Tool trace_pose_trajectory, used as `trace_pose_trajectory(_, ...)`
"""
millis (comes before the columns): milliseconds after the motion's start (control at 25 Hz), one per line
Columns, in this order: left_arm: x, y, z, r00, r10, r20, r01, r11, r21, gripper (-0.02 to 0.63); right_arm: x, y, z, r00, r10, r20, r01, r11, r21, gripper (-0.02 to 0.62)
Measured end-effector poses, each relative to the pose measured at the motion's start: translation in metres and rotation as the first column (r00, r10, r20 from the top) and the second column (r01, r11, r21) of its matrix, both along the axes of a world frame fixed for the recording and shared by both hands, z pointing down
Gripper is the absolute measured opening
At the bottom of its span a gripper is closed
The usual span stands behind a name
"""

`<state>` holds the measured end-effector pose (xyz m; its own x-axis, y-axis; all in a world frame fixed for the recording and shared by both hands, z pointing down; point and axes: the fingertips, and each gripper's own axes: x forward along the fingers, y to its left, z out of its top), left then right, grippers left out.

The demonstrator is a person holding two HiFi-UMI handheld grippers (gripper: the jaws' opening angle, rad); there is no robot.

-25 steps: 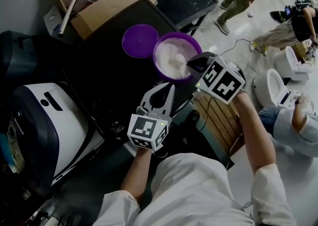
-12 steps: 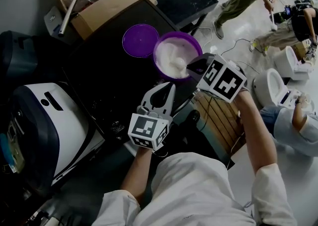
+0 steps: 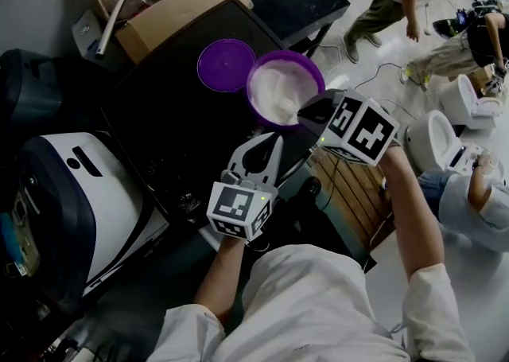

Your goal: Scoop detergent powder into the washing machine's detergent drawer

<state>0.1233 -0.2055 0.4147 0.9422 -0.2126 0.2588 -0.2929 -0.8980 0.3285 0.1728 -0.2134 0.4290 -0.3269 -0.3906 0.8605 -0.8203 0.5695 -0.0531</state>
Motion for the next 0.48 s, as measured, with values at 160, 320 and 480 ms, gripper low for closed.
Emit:
trace_pose_trajectory(160,0.000,0.002,-0.001,1.000,0.002,0.000,-0.002,1.000,0.002,0.019,-0.007,0.003,-0.005,0.999,0.007,0.045,-0.007,1.000,0.003,0.008)
trace_pose_trajectory(320,0.000,0.001,-0.002,1.000,-0.001,-0.001,0.001,1.000,0.003,0.020,-0.010,0.004,-0.006,0.998,0.009,0.066,-0.010,1.000,0.008,0.009)
trace_pose_trajectory(480,0.000,0.001,-0.001,1.000,-0.005,0.001,0.005,1.000,0.001,0.020,-0.015,0.003,-0.009,0.993,0.026,0.113,-0.028,0.999,0.017,0.009)
